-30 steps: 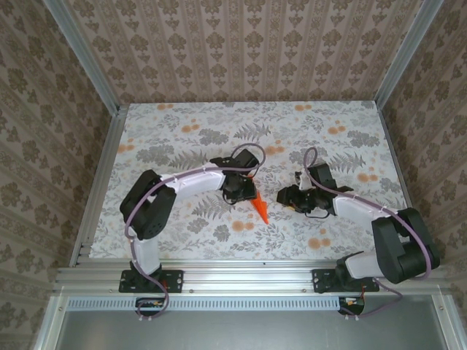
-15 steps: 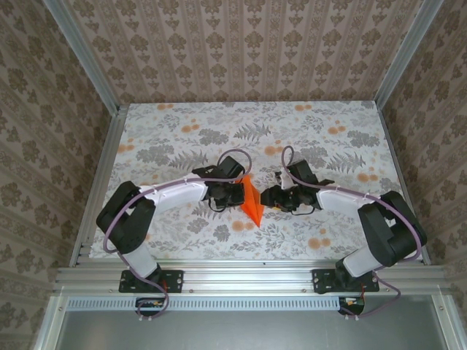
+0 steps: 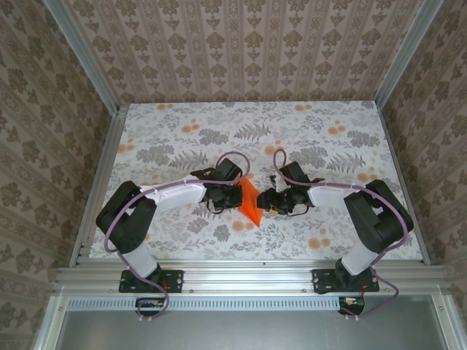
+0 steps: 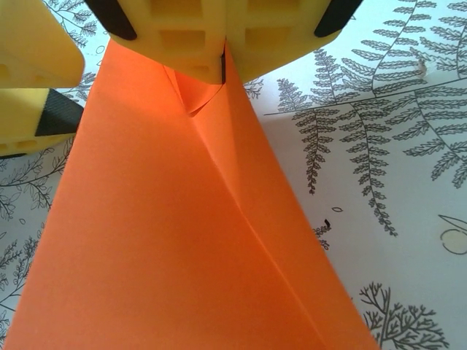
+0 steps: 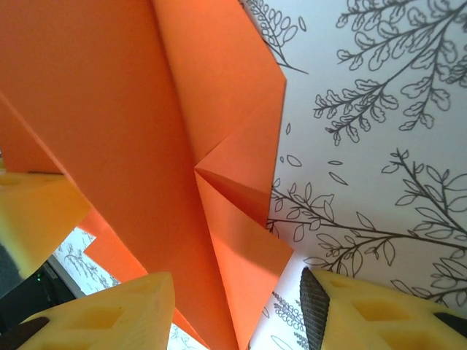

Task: Fold a paper plane with a square sheet of paper (pick it up from the middle)
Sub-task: Turn over the paper at the center of the table.

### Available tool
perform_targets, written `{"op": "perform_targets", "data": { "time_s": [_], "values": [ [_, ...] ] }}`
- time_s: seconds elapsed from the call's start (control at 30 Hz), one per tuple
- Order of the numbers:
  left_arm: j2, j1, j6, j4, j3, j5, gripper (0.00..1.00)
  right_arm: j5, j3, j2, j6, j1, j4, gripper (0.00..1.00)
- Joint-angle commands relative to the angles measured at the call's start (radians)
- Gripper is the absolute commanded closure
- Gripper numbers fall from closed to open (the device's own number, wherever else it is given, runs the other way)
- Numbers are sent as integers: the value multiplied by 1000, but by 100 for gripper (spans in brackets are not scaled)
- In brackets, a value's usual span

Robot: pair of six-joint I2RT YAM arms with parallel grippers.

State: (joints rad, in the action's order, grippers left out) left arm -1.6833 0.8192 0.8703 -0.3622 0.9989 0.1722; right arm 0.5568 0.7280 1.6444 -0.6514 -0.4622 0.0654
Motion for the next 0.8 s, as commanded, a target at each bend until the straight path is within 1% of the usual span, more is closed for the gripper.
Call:
{"op": "perform_targets", "data": {
  "time_s": [0.0, 0.07, 0.27, 0.53, 0.77],
  "values": [
    [13, -7, -20, 8, -6, 16, 100, 43, 8, 20, -24, -15, -47, 49],
    [9, -7, -19, 10, -3, 18, 100, 66, 7, 22, -36, -21, -79, 50],
    [3, -6, -20, 10, 0, 21, 100, 63, 2, -17, -39, -43, -98, 52],
    [0, -6, -14, 13, -2, 20, 100, -13, 15, -79, 13, -74, -14, 53],
    [-4, -8, -13, 15, 6, 23, 100, -29, 52, -30, 50, -102, 13, 52]
  ]
}}
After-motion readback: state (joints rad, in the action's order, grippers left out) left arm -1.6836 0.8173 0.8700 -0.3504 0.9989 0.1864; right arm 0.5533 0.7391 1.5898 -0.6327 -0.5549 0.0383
